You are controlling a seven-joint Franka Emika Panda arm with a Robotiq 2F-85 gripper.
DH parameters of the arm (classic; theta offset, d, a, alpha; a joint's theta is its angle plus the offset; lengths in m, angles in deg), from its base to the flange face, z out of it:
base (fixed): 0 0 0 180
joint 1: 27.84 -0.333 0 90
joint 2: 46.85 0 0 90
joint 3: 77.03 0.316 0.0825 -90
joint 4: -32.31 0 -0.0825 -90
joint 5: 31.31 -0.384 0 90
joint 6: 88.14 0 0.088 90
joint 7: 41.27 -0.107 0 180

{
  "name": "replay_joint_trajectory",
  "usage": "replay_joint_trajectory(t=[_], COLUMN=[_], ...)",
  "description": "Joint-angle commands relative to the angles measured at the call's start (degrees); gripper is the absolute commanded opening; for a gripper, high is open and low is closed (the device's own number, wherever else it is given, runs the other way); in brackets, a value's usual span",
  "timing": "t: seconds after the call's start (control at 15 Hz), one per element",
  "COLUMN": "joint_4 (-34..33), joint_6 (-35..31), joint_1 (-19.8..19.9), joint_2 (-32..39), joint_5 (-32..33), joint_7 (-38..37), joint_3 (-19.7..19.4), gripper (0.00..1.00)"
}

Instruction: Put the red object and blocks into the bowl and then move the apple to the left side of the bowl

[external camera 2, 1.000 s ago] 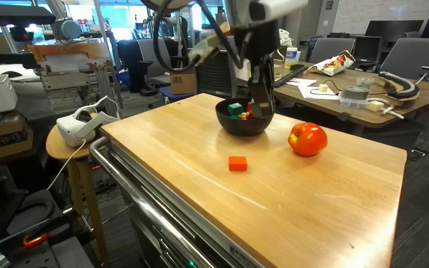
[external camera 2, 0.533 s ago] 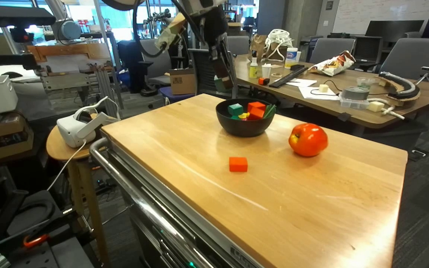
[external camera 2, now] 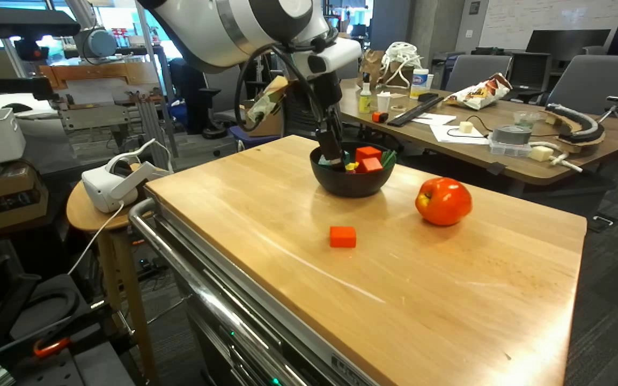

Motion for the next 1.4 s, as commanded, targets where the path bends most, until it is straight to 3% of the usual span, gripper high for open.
replay_joint_trajectory(t=[0.0,0.13,0.47,0.53,0.73,0.8,1.0,1.33], joint_4=[2.47,5.47,10.71,12.08,13.35,12.58,13.35,14.15], joint_6=[0.26,-0.42,6.91,6.7,9.68,7.98,8.92,3.43], joint_1=[-0.38,0.82,3.21,-0.41,-1.87,2.36,2.33,4.16], joint_2=[-6.56,-11.95,-19.24,-19.44,-18.4,-17.64,-17.28,-13.01], joint_5=[-0.81,-1.62,-8.82,-11.45,-22.15,-17.63,-21.18,-19.86], joint_7=[7.01,12.81,34.65,39.22,52.37,45.83,51.29,45.23], joint_3=[-1.79,-2.46,-4.04,-8.51,-13.25,-7.66,-9.63,-6.97], gripper=[0.88,1.0,1.0,1.0,1.0,1.0,1.0,1.0])
